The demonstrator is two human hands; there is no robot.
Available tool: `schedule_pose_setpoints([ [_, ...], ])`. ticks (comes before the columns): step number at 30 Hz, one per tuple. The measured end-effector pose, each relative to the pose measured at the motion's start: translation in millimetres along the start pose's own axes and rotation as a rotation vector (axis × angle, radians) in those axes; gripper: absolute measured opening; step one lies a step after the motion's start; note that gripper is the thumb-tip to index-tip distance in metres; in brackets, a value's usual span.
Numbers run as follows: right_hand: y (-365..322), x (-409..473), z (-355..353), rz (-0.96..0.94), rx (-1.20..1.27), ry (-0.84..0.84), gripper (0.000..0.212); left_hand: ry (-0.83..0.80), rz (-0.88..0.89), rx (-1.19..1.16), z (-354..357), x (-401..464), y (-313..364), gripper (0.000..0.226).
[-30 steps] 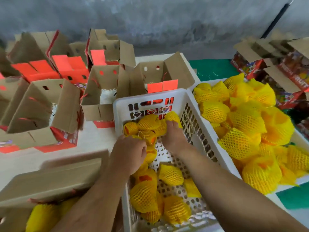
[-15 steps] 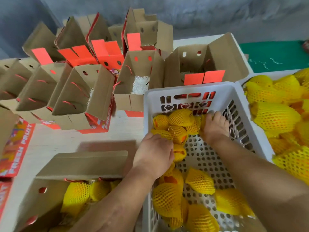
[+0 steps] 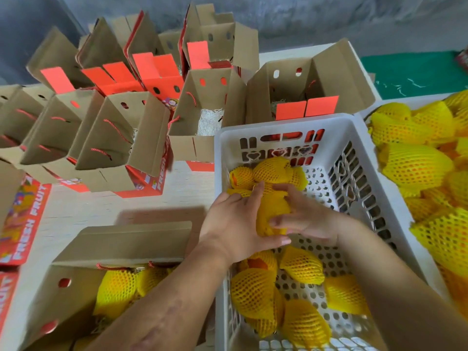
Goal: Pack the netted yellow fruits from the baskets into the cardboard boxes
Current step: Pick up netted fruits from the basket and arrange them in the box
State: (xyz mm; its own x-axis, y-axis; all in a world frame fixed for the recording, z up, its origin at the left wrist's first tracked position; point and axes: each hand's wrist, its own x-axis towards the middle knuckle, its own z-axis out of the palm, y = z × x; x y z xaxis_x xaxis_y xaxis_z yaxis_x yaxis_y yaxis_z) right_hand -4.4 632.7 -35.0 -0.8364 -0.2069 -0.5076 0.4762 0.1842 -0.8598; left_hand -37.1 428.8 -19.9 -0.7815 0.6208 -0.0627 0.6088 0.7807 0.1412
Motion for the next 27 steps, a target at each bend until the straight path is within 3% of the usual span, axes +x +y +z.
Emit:
schedule_pose_setpoints([
  [3,2.0,7.3,17.9,-0.028,0.249,-0.162,0.094,0.006,0.04,0.047,-0.8,0.7,-0.8,0.068],
  [5,6.3,16.1,10.0,-0.047,0.305,-0.093,0.079,0.028,0.053,0.034,0.6,1.8,-2.2,0.062],
  [8,12.2,36.3,-6.2,-0.171,0.099,0.381,0.041,0.069,0.078,0.033,2.3,1.2,-2.0,0.074],
  [10,13.4,61.7,-14.5,-0.235,-0.269,0.689,0.043,0.073,0.075,0.018,1.5,1.0,-1.9,0.086],
  [11,13.4,76.6,-18.1,-0.242,-0.515,0.705,0.05,0.075,0.069,0.007,1.5,0.8,-2.2,0.09],
  [13,14.0,102.8,-21.0,-0.171,-0.972,0.543,0.065,0.083,0.054,-0.008,1.6,-0.5,-2.2,0.094],
  [15,14.1,119.0,-22.7,-0.069,-1.181,0.459,0.073,0.088,0.039,-0.001,1.3,-1.4,-1.6,0.097],
  [18,7.7,130.9,-27.0,-0.043,-1.232,0.47,0.076,0.12,0.033,0.042,1.5,-0.1,-0.9,0.103],
  [22,2.0,135.0,-34.5,-0.013,-1.199,0.332,0.09,0.152,0.04,-0.015,3.6,0.1,-2.0,0.105],
  [27,-0.2,134.4,-29.8,0.067,-1.019,0.412,0.069,0.183,0.064,-0.081,4.0,-1.4,-5.6,0.107],
])
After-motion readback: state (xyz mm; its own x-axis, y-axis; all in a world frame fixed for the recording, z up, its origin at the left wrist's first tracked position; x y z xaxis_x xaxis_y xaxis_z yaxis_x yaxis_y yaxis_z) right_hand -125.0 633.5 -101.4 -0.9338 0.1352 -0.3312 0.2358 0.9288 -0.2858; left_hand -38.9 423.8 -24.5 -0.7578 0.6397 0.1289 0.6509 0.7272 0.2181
